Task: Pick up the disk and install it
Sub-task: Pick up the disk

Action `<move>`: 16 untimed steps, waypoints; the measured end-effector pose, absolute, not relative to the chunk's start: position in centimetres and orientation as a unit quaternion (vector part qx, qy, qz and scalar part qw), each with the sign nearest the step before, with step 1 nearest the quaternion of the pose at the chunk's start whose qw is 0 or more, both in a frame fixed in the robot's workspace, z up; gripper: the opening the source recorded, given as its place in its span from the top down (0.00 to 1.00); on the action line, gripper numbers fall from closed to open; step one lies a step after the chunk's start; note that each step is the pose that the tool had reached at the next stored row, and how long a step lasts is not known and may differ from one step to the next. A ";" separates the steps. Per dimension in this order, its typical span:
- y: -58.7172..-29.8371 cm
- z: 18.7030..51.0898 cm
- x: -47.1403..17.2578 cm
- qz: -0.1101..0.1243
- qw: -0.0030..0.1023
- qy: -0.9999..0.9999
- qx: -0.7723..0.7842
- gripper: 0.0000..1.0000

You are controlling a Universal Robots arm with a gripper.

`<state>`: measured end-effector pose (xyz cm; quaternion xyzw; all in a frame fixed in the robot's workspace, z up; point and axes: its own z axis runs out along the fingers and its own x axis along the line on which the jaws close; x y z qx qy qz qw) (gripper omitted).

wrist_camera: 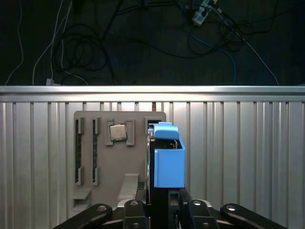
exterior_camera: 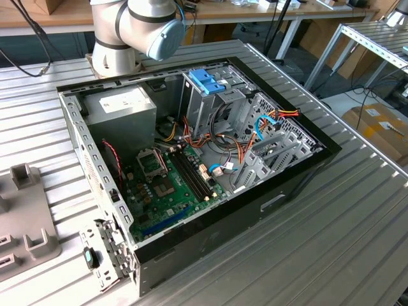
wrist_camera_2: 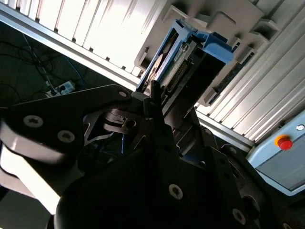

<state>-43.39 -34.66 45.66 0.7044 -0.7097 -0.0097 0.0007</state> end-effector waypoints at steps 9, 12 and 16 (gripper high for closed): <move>-34.7 45.7 -43.4 -0.010 0.001 -0.710 0.704 0.65; -34.7 46.0 -43.4 -0.010 0.001 -0.710 0.704 0.65; -34.7 47.0 -43.4 -0.010 0.001 -0.710 0.704 0.65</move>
